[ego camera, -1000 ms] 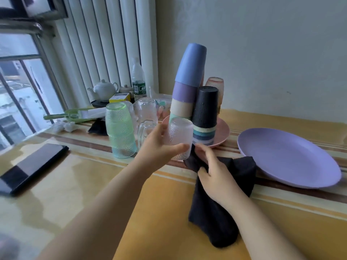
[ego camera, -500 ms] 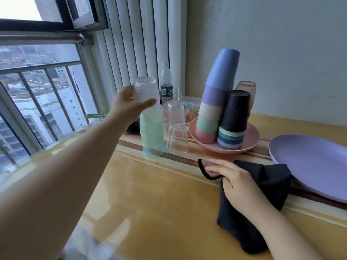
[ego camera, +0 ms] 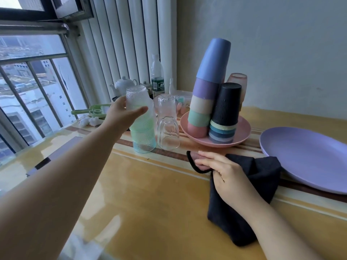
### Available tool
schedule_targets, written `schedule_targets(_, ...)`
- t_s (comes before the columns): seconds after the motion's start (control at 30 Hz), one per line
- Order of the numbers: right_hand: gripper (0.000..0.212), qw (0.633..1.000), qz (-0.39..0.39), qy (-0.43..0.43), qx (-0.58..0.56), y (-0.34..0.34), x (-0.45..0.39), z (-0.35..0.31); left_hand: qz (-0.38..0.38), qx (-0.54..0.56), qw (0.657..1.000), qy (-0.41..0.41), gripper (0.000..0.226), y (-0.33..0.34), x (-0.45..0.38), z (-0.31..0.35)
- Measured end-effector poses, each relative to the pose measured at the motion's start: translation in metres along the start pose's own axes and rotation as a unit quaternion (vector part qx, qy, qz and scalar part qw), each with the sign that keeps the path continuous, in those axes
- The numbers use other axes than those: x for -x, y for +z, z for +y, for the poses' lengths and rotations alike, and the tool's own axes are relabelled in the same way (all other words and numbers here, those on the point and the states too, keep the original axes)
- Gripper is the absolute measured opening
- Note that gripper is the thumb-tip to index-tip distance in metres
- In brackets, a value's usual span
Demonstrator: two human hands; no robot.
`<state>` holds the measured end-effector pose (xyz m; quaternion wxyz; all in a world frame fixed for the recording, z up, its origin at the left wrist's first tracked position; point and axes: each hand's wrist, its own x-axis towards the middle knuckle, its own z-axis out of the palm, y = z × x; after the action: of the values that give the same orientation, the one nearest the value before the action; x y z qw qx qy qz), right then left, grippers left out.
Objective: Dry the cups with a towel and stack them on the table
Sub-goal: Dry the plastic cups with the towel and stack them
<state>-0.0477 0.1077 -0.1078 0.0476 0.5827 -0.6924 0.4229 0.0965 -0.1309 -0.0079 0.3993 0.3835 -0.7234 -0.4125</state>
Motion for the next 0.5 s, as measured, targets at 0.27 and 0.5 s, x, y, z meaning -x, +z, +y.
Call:
schedule_targets(0.27,0.056,0.99,0.104,0.097,-0.005,-0.019,-0.006,0.006,0.162,-0.21,0.917,0.298,0.06,0.028,0.029,-0.008)
schedule_targets(0.5,0.06,0.973,0.157,0.172,0.002,-0.044,-0.006,0.022,-0.116,-0.107,0.967,0.202,0.039,0.14,0.046,0.009)
